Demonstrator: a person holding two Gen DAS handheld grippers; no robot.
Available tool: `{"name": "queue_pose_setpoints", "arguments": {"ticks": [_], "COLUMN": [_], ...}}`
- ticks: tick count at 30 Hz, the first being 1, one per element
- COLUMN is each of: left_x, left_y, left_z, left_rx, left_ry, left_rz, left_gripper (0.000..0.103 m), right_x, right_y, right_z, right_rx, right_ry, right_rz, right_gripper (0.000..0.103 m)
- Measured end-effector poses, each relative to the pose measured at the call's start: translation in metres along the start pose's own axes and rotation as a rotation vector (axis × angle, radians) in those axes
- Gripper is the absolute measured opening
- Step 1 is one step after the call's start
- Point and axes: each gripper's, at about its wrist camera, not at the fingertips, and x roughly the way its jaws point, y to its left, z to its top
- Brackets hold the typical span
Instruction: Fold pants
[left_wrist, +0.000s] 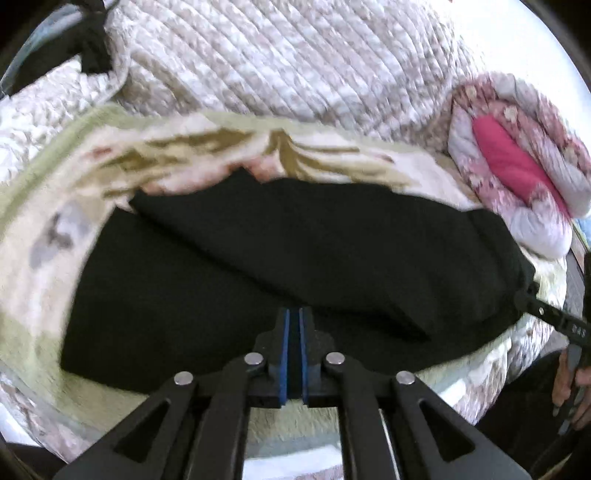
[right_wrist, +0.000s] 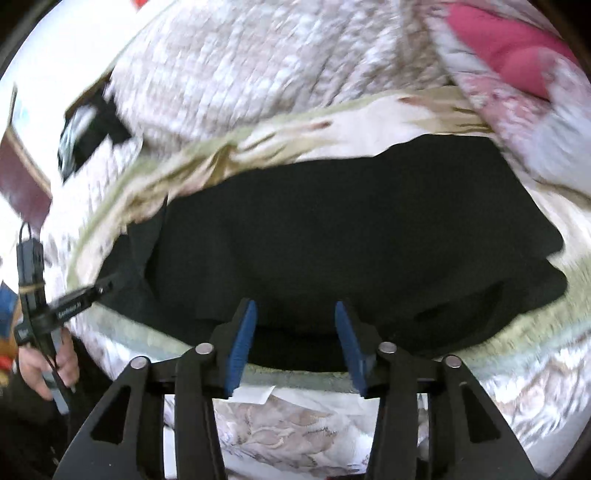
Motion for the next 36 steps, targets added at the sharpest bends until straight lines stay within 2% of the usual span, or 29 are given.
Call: {"name": "queue_pose_setpoints", "arguments": {"ticks": [2,6,11,15,17,18,20,22,24,28,30,32,36], "left_x": [0.000,0.019,0.062,0.093,0.097,0.097,0.096,0.088,0.072,0.013,-0.010,-0.021,-0.019], "left_y": [-0.001,-0.007,-0.012,-0.005,-0.007,-0.009,-0.010,-0.003,0.005,0.034,0.048,0.061,0.079], "left_z": [0.014,0.042,0.065,0.071,0.071,0.070,0.068,0.067,0.065,0.046,0.030,0.014,-0.014], "left_rx": [0.000,0.014,0.043,0.012,0.026,0.042,0.056,0.020,-0.015,-0.130,-0.180,-0.214,-0.287], "left_ry": [-0.026,-0.048,-0.024,0.025,0.007,0.000,-0.012,-0.029,-0.068,-0.181,-0.208,-0.206,-0.144], "left_rz": [0.006,0.034,0.132,0.166,0.176,0.188,0.202,0.169,0.175,0.178,0.192,0.188,0.163], "left_gripper": [0.032,0.041,0.042,0.042,0.042,0.040,0.006,0.003,0.003,0.003,0.003,0.003,0.004], "right_x": [-0.006,-0.022,-0.032,-0.022,-0.017,-0.017,-0.018,-0.019,-0.020,-0.021,-0.021,-0.020,-0.022], "right_y": [-0.009,-0.035,-0.066,-0.086,-0.088,-0.087,-0.087,-0.089,-0.092,-0.095,-0.094,-0.093,-0.094], "right_z": [0.001,0.003,0.011,0.014,0.015,0.015,0.016,0.014,0.014,0.014,0.014,0.014,0.014], "right_rx": [0.060,0.200,0.349,0.422,0.435,0.430,0.421,0.425,0.428,0.432,0.432,0.429,0.433], "right_ry": [-0.038,-0.115,-0.167,-0.150,-0.160,-0.172,-0.192,-0.207,-0.217,-0.229,-0.233,-0.232,-0.242], "right_rz": [-0.034,-0.107,-0.191,-0.184,-0.184,-0.183,-0.169,-0.163,-0.167,-0.158,-0.159,-0.163,-0.158], "right_gripper": [0.046,0.046,0.046,0.046,0.046,0.046,0.046,0.044,0.038,0.035,0.035,0.035,0.035]}}
